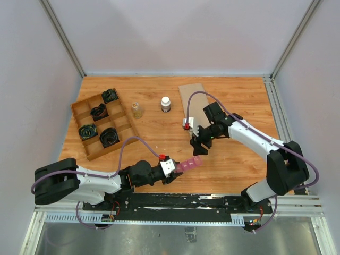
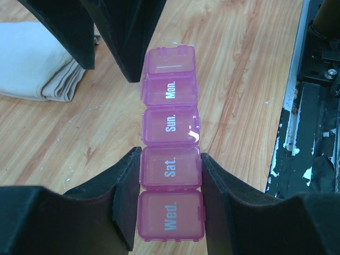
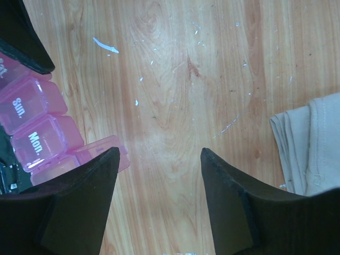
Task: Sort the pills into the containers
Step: Open the pill container at the center of the board.
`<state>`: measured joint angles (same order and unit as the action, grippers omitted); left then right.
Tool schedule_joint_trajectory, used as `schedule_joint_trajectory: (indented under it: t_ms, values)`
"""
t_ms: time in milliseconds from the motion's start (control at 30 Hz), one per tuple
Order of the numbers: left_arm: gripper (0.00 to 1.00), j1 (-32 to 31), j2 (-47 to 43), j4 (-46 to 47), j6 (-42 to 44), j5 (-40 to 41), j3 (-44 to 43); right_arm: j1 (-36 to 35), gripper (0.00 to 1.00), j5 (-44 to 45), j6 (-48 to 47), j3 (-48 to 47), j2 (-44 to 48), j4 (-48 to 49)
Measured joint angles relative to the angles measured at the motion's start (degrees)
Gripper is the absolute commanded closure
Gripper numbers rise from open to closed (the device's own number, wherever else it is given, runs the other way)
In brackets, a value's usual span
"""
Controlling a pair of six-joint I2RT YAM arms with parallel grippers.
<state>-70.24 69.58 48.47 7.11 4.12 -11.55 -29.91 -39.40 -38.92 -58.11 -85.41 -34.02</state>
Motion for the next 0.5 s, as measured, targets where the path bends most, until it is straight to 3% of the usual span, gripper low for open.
schedule_joint_trajectory:
  t_ms: [133,500]
  values:
    - [1.00,0.00,0.52,-0.13,0.11,0.28,0.00,0.42,0.30,-0.66,0.17,-2.51,0.98,-2.32]
    - [1.00,0.04,10.54,0.04,3.61,1.53,-3.04,6.45,0.29,-8.04,-0.11,-3.21,7.98,-4.24]
